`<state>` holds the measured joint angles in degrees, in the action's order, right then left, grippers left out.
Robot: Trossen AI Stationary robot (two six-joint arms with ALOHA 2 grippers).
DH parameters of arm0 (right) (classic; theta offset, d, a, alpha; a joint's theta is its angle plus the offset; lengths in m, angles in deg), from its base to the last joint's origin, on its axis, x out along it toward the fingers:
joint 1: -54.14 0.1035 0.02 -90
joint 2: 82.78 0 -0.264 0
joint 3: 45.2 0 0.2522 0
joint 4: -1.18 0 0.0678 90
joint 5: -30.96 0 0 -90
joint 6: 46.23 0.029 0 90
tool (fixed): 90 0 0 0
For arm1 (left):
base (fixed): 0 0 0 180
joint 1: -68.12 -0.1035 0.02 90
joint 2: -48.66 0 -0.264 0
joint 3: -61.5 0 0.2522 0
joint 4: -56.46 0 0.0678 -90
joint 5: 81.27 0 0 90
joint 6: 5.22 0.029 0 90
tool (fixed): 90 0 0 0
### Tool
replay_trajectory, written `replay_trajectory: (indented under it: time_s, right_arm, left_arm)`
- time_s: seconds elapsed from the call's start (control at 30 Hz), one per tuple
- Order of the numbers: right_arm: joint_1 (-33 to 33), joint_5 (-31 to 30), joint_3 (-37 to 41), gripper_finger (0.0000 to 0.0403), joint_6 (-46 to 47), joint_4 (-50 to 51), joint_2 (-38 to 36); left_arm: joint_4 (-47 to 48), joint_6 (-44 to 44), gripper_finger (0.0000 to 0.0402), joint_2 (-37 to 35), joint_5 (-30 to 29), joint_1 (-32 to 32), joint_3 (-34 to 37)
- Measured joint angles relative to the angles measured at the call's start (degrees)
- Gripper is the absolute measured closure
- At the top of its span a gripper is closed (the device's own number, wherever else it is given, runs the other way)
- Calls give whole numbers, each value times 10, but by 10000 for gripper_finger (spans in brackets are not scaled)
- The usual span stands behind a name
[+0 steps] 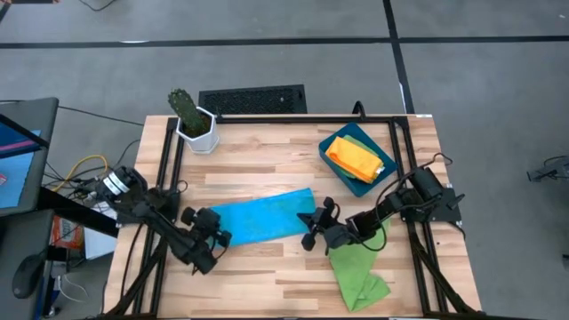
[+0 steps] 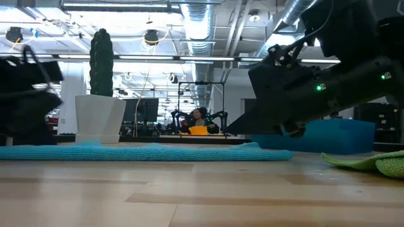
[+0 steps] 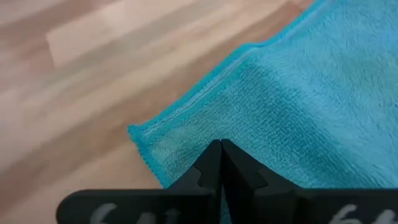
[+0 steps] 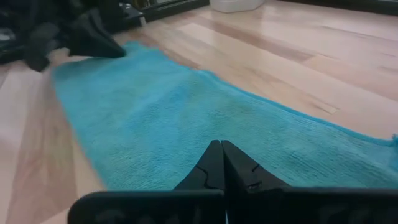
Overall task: Fold microfiber towels
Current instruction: Fold the blue microfiber cloth
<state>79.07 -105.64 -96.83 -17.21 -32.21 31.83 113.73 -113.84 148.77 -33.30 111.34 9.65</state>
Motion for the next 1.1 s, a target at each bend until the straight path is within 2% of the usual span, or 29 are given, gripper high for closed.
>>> replay_trajectory:
  time_s: [0.17,0.37,0.5,0.7,0.77,0.87,1.0,1.1]
  right_arm:
    - [-6,-2,0,393,-3,0,0]
    - [-18,-2,0,393,-3,0,0]
    - [-19,-2,0,393,-4,-6,0]
    - [2,1,0,394,-5,-20,0]
    - [13,4,0,394,-5,-18,0]
    - [30,0,0,394,5,-3,0]
    - [43,-2,0,394,25,23,0]
    - [50,-3,0,394,52,53,0]
  left_arm:
    - [2,66,401,-5,-1,-52,6]
    - [7,221,401,-44,20,-136,8]
    - [23,285,401,-92,-10,-181,2]
    - [10,348,401,-192,-51,-178,-39]
    - [-61,362,401,-214,-82,-154,-42]
    - [-230,453,401,-207,-122,-114,-40]
    - [-449,567,402,-133,-150,-90,-40]
    - [-570,614,402,-49,-154,-96,-46]
